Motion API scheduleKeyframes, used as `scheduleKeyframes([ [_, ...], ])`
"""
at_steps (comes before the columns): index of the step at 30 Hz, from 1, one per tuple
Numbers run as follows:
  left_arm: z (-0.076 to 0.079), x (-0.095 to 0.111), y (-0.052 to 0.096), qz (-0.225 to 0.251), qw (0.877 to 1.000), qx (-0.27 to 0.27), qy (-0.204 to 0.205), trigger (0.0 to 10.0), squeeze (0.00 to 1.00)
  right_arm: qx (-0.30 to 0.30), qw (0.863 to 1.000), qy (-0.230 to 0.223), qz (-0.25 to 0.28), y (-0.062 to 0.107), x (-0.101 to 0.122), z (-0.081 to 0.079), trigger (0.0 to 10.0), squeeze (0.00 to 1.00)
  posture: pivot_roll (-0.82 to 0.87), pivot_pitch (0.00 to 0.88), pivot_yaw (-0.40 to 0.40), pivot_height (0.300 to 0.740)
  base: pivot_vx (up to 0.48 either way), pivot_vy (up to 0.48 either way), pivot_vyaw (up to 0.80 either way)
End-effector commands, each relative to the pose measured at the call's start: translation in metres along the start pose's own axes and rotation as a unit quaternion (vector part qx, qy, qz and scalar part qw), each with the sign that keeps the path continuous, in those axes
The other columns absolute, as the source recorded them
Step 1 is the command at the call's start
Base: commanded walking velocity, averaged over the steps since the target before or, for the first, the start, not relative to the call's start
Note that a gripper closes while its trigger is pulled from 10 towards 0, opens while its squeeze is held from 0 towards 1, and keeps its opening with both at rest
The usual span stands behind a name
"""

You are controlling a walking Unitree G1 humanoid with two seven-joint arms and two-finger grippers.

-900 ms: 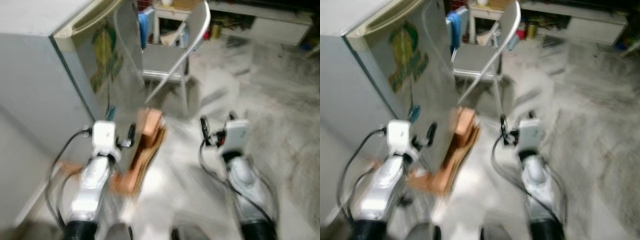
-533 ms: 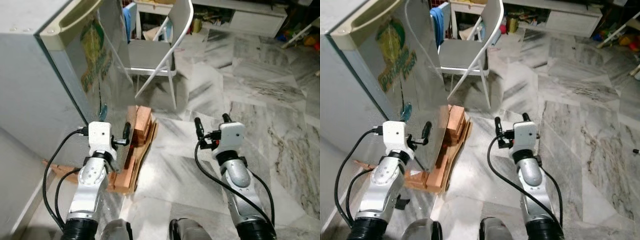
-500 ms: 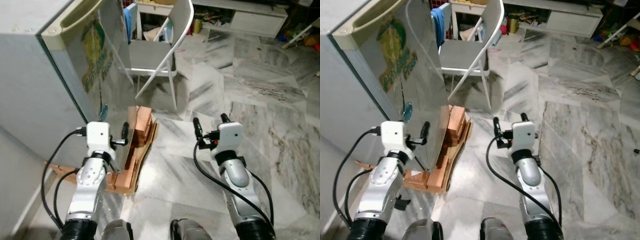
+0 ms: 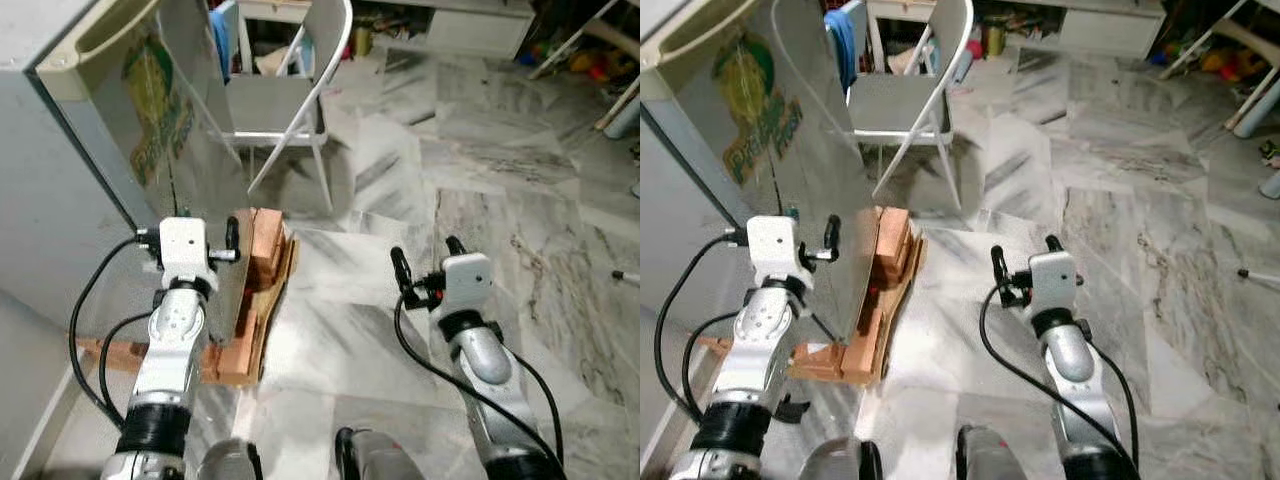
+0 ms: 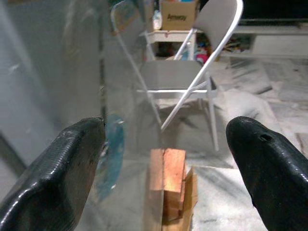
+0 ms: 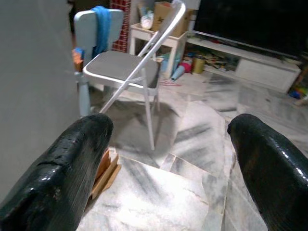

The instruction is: Restocking fridge

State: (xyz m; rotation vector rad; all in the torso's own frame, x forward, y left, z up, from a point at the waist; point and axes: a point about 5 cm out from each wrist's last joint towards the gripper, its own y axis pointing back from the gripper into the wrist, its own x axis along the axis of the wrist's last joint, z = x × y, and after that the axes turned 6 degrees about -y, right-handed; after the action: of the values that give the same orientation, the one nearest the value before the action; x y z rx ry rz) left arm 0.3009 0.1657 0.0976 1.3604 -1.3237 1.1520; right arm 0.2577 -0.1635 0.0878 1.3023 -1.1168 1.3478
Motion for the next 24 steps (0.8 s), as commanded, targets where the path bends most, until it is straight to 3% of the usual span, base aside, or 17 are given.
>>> scheduleKeyframes([
  [1,0.0,-0.002,0.002,0.0,1.0,-0.007,0.003,10.0,0.0,0.004,1.0,-0.003,-0.004,0.004,0.001,0.002,10.0,0.0,-0.02,0.116,-0.01,0.74,0.0,0.0,0.0],
  [7,0.008,-0.012,0.021,-0.01,0.999,-0.045,0.013,10.0,0.0,0.019,1.0,-0.003,-0.017,0.01,-0.001,0.003,10.0,0.0,-0.02,0.116,-0.01,0.74,0.0,0.0,0.0],
  [9,0.001,-0.019,0.035,-0.02,0.999,-0.039,0.002,10.0,0.0,0.031,0.999,0.008,-0.016,0.018,0.002,0.004,10.0,0.0,-0.01,0.117,-0.015,0.74,0.0,0.0,0.0],
  [13,-0.009,-0.023,0.046,-0.022,0.999,-0.026,-0.006,10.0,0.0,0.025,0.999,0.022,-0.012,0.031,0.005,0.009,10.0,0.0,-0.01,0.119,-0.021,0.74,0.0,0.0,0.0],
  [16,-0.027,-0.026,0.055,-0.013,1.0,-0.005,-0.014,10.0,0.0,0.042,0.999,0.032,-0.013,0.05,0.005,0.011,10.0,0.0,0.0,0.13,-0.023,0.74,0.0,0.0,0.0],
  [19,-0.038,-0.026,0.045,-0.017,1.0,0.024,0.0,10.0,0.0,0.026,0.999,0.02,-0.029,0.057,0.002,0.015,10.0,0.0,-0.01,0.133,-0.024,0.74,0.0,0.0,0.0],
  [24,-0.031,-0.017,0.02,0.002,1.0,0.003,0.026,10.0,0.0,0.039,0.999,0.005,-0.02,0.051,0.007,0.011,10.0,0.0,-0.02,0.127,-0.024,0.74,0.0,0.0,0.0],
])
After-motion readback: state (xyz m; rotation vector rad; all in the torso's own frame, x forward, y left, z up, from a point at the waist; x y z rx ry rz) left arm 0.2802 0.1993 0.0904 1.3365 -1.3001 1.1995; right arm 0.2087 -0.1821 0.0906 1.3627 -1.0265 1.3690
